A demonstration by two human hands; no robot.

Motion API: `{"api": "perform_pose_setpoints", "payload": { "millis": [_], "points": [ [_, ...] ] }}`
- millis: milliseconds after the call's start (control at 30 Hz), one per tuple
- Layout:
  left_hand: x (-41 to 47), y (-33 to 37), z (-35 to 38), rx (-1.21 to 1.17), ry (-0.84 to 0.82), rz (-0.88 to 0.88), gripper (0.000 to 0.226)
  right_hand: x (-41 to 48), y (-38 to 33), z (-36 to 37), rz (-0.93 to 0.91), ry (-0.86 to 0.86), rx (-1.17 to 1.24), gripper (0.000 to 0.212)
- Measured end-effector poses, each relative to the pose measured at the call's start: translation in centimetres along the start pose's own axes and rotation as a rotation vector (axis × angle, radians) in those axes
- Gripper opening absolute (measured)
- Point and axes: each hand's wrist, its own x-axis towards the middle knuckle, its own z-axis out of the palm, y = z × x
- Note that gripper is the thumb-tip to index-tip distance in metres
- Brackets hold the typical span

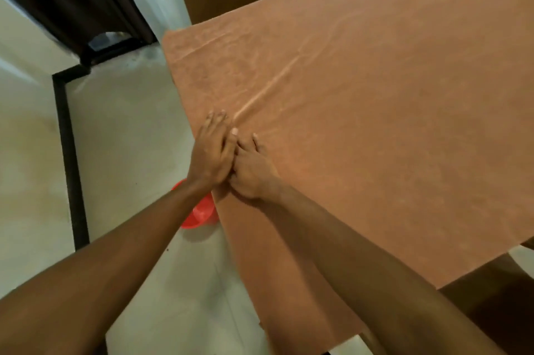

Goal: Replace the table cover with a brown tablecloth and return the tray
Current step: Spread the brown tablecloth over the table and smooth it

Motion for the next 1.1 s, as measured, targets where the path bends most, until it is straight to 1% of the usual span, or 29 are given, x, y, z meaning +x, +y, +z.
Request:
{"api": "perform_pose_setpoints", "payload": {
  "millis": [33, 67, 100, 133, 167, 200, 233, 267, 300, 333, 400, 433, 500, 533, 567, 600, 667, 700, 767, 800, 833, 900, 933, 967, 1000, 1033, 1067, 1100],
  "points": [
    [1.6, -0.5, 0.1, -0.019, -0.014, -0.018, 0.056, 0.2, 1.5, -0.7, 0.037, 0.084, 0.079, 0.060],
    [2.4, -0.9, 0.0, -0.016, -0.015, -0.027, 0.054, -0.2, 3.0, -1.2, 0.106, 0.208, 0.088, 0.054],
    [3.4, -1.3, 0.2, -0.008, -0.030, -0.019, 0.052, -0.7, 5.1, -1.8, 0.228, 0.322, 0.052, 0.048],
    [4.4, -1.5, 0.4, 0.001, -0.052, 0.006, 0.051, -1.1, 7.5, -2.4, 0.375, 0.384, 0.013, 0.045],
    [5.6, -1.6, 0.6, 0.008, -0.076, 0.040, 0.050, -1.2, 9.7, -3.1, 0.533, 0.387, -0.012, 0.047],
    [6.5, -1.4, 0.8, 0.011, -0.093, 0.077, 0.050, -1.1, 11.1, -3.8, 0.675, 0.344, -0.026, 0.053],
    [7.4, -1.1, 1.0, 0.008, -0.103, 0.106, 0.050, -0.5, 11.7, -3.9, 0.778, 0.279, -0.028, 0.058],
    [8.2, -0.8, 1.3, -0.004, -0.105, 0.126, 0.049, 0.6, 11.5, -3.6, 0.827, 0.247, -0.036, 0.062],
    [9.1, -0.4, 1.6, -0.024, -0.106, 0.148, 0.048, 2.1, 10.4, -3.0, 0.835, 0.240, -0.050, 0.064],
    [10.2, -0.1, 1.7, -0.050, -0.108, 0.171, 0.047, 4.1, 8.7, -2.5, 0.805, 0.221, -0.043, 0.066],
    [11.9, 0.1, 1.5, -0.075, -0.110, 0.228, 0.048, 7.5, 4.6, -1.3, 0.644, 0.153, -0.047, 0.071],
    [13.3, -0.1, 1.4, -0.094, -0.138, 0.260, 0.049, 9.6, 2.5, -0.6, 0.571, 0.112, -0.019, 0.072],
    [15.4, -0.3, 0.8, -0.134, -0.228, 0.273, 0.050, 12.4, -0.9, 0.4, 0.520, -0.039, 0.206, 0.062],
    [17.1, -1.2, 0.6, -0.143, -0.282, 0.285, 0.050, 14.2, -1.9, 0.6, 0.487, -0.073, 0.324, 0.057],
    [17.6, -1.1, 0.9, -0.105, -0.333, 0.319, 0.051, 14.3, -2.2, 0.5, 0.462, -0.030, 0.418, 0.053],
    [18.6, -1.8, 1.1, -0.041, -0.395, 0.375, 0.054, 15.1, -2.5, 0.0, 0.441, 0.024, 0.402, 0.050],
    [21.5, -4.0, 1.3, 0.096, -0.536, 0.484, 0.060, 16.2, -1.6, -1.4, 0.358, 0.075, 0.273, 0.045],
    [22.7, -5.3, 1.5, 0.125, -0.588, 0.480, 0.059, 16.2, -0.6, -2.0, 0.303, 0.127, 0.240, 0.040],
    [25.1, -7.7, 1.3, 0.140, -0.609, 0.459, 0.056, 15.1, 2.3, -2.8, 0.267, 0.355, 0.211, 0.024],
    [25.9, -8.9, 1.0, 0.172, -0.597, 0.471, 0.056, 14.2, 3.8, -3.2, 0.323, 0.477, 0.199, 0.020],
    [26.8, -10.2, 0.5, 0.208, -0.581, 0.472, 0.057, 14.0, 5.4, -3.7, 0.413, 0.536, 0.167, 0.020],
    [27.9, -12.9, -0.6, 0.277, -0.543, 0.418, 0.060, 14.2, 8.7, -4.7, 0.677, 0.564, 0.025, 0.026],
    [28.7, -14.4, -1.4, 0.292, -0.508, 0.364, 0.062, 15.4, 10.2, -5.0, 0.818, 0.503, -0.039, 0.035],
    [28.9, -15.6, -2.0, 0.303, -0.478, 0.313, 0.063, 16.3, 11.1, -5.4, 0.944, 0.407, -0.050, 0.046],
    [30.0, -17.7, -3.0, 0.318, -0.457, 0.260, 0.065, 18.8, 11.3, -5.5, 1.034, 0.314, -0.015, 0.056],
    [30.3, -18.6, -3.5, 0.338, -0.441, 0.231, 0.065, 20.1, 11.2, -5.5, 1.082, 0.259, 0.019, 0.061],
    [30.7, -19.6, -4.0, 0.353, -0.434, 0.207, 0.065, 21.8, 10.8, -5.1, 1.084, 0.230, 0.031, 0.063],
    [31.1, -20.3, -4.5, 0.362, -0.435, 0.172, 0.065, 23.6, 10.0, -4.6, 1.041, 0.210, 0.027, 0.063]
  ]
}}
